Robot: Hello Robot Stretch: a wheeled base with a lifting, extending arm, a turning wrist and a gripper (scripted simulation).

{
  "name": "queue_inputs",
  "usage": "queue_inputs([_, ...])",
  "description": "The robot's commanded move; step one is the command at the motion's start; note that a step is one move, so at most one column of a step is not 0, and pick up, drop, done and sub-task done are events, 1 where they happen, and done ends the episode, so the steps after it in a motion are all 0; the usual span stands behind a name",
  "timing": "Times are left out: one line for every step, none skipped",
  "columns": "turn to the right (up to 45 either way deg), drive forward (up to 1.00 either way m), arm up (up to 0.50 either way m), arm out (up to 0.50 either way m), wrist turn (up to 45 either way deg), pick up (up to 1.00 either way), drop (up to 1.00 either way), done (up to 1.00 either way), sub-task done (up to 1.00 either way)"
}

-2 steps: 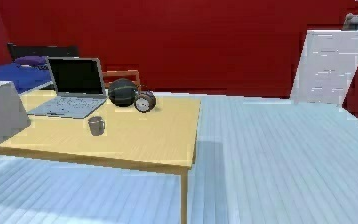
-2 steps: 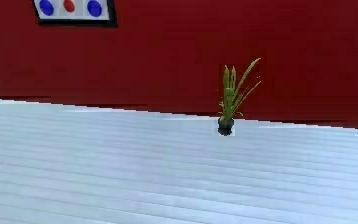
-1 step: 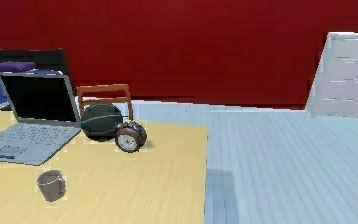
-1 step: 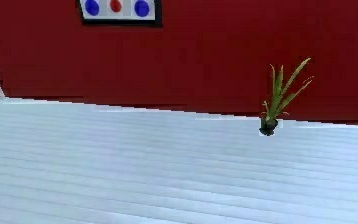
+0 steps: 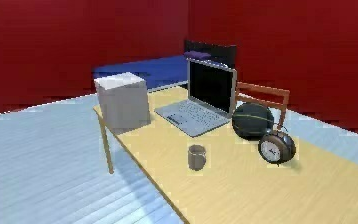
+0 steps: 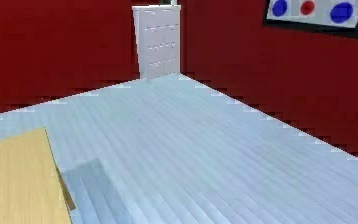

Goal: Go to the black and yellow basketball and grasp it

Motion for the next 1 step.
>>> queue_inputs([-45.0, 0.00, 0.00, 0.00, 0.0, 0.00, 0.00, 0.00, 0.00])
